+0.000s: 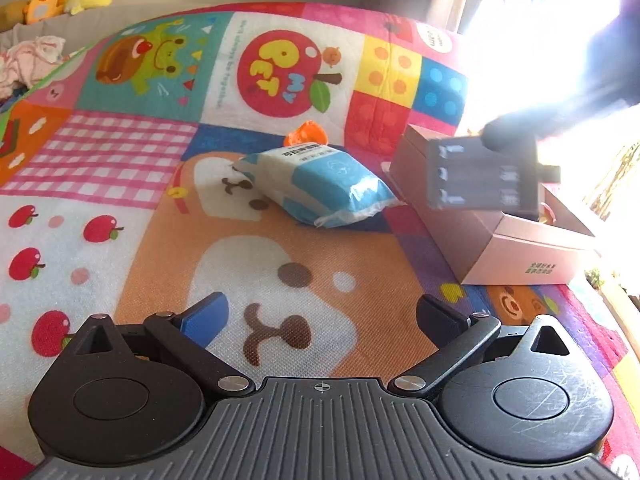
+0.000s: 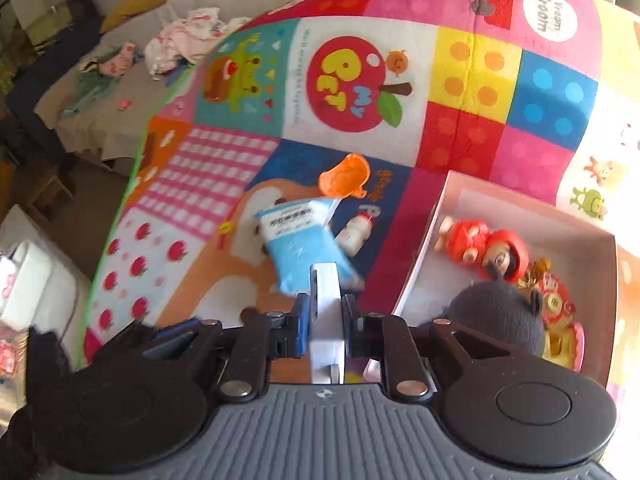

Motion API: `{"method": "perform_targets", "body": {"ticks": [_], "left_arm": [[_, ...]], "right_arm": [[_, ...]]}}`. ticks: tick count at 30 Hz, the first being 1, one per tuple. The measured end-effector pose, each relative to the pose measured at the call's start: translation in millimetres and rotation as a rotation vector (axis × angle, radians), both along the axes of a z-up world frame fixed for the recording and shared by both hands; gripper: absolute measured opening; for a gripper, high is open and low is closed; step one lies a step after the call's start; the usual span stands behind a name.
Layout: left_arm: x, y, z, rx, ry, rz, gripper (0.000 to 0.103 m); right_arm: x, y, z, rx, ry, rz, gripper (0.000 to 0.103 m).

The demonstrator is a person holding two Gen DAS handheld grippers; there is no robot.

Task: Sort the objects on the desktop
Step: 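Grasp the white battery charger on the mat with the right tool, then carry the white battery charger and set it on the mat beside the box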

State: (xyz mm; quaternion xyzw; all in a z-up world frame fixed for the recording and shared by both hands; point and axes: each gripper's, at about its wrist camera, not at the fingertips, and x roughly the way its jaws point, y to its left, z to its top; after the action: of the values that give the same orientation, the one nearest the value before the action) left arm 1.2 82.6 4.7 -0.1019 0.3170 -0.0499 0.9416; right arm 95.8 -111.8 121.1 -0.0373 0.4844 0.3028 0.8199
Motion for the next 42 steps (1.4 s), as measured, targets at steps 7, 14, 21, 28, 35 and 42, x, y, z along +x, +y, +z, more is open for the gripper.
{"method": "perform_targets", "body": {"ticks": [7, 14, 21, 28, 35, 42], "left_arm": [[3, -8, 0, 0.064, 0.021, 0.017, 0.102], [10, -18, 5, 0.133, 0.027, 0.039, 0.102], [56, -50, 22, 0.244, -0.031, 0.008, 0.102], [95, -55, 10, 0.474, -0.051, 0.072, 0.103], [102, -6, 30, 0.420, -0.064, 0.224, 0.102], [161, -32, 54, 0.357, -0.079, -0.013, 0.074]], "right_arm": [[-58, -50, -31, -0.133, -0.186, -0.094, 0.023], [-77, -101, -56, -0.124, -0.338, -0.222, 0.076], [-102, -100, -92, -0.157, -0.431, -0.229, 0.103], [-107, -93, -102, -0.162, -0.457, -0.185, 0.103], [-97, -103, -109, -0.056, -0.401, -0.222, 0.103], [-94, -107, -115, 0.006, -0.371, -0.255, 0.103]]}}
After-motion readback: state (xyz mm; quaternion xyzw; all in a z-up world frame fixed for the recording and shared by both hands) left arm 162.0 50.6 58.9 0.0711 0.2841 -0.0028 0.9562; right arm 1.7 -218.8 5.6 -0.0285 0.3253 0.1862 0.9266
